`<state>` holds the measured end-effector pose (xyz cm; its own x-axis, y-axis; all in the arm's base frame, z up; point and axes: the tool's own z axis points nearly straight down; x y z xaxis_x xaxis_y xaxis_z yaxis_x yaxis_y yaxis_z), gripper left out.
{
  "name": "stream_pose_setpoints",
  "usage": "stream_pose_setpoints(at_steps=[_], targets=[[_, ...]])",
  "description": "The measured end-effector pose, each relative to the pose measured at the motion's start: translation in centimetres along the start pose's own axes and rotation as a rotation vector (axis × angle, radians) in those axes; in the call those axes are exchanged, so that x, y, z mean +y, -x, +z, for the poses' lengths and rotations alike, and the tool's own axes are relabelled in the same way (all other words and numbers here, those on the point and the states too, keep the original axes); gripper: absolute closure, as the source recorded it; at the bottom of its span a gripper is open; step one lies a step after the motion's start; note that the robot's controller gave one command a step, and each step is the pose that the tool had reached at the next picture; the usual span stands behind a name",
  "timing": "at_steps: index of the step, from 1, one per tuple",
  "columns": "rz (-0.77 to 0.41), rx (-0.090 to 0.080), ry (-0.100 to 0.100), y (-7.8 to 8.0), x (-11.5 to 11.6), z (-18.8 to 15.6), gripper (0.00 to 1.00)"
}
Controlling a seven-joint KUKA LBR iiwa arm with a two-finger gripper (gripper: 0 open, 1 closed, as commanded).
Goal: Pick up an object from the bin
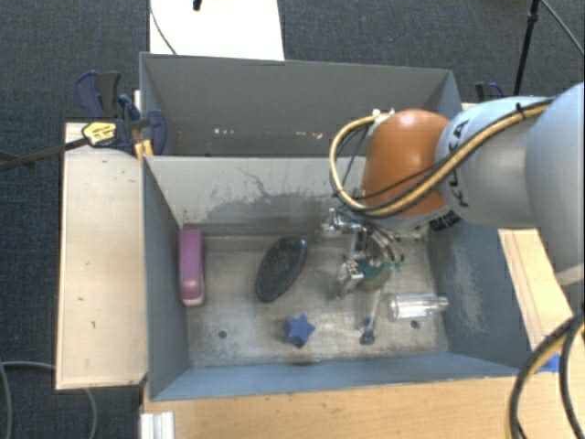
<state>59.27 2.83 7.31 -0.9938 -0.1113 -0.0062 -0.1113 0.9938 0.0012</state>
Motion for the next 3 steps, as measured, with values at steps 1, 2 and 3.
stream_pose_setpoints(at_steps=[1,2,3], targets=[[0.218,0.002,0.004,-0.1,16.5,-0.8,0.0],[0.225,0.002,0.0,0.0,16.0,-0.8,1.0],[-0.09,-0.002,0.001,-4.0,16.0,-17.2,1.0]])
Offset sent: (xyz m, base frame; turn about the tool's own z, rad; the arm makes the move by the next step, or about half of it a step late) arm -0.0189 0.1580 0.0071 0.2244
